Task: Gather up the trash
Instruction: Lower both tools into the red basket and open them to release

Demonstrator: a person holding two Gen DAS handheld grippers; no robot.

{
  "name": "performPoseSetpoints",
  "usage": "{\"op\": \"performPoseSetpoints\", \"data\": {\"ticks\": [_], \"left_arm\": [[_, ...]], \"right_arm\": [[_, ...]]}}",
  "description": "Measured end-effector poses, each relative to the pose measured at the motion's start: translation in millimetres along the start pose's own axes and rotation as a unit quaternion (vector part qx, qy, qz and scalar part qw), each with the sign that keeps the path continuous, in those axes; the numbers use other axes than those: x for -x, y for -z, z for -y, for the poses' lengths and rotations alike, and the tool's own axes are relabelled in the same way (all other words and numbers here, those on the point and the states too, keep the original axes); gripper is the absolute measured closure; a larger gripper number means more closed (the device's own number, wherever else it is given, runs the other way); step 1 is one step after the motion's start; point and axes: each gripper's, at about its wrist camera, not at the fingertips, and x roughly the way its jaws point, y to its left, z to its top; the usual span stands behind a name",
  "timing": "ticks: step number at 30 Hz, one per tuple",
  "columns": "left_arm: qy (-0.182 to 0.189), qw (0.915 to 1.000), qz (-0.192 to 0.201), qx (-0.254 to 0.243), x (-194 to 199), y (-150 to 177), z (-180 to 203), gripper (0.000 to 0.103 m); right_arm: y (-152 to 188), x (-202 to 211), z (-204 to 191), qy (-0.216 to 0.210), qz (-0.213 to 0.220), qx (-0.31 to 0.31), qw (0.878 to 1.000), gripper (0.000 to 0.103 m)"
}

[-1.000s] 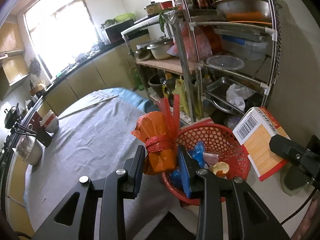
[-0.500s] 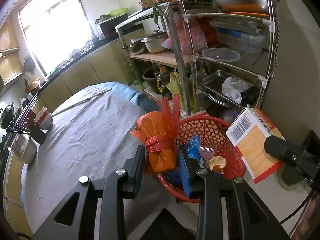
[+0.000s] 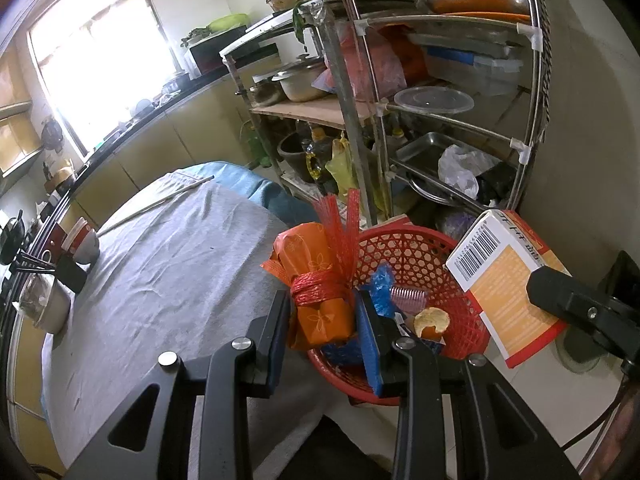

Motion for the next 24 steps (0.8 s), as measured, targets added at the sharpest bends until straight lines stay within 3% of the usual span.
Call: {"op": "performPoseSetpoints", "data": {"ticks": [24], "left_arm": [[0.001, 0.9998, -0.011, -0.015, -12, 0, 6, 0.068]], "right_arm": [[3, -5, 10, 0.001, -0.009, -0.016, 1.000, 0.052]]}}
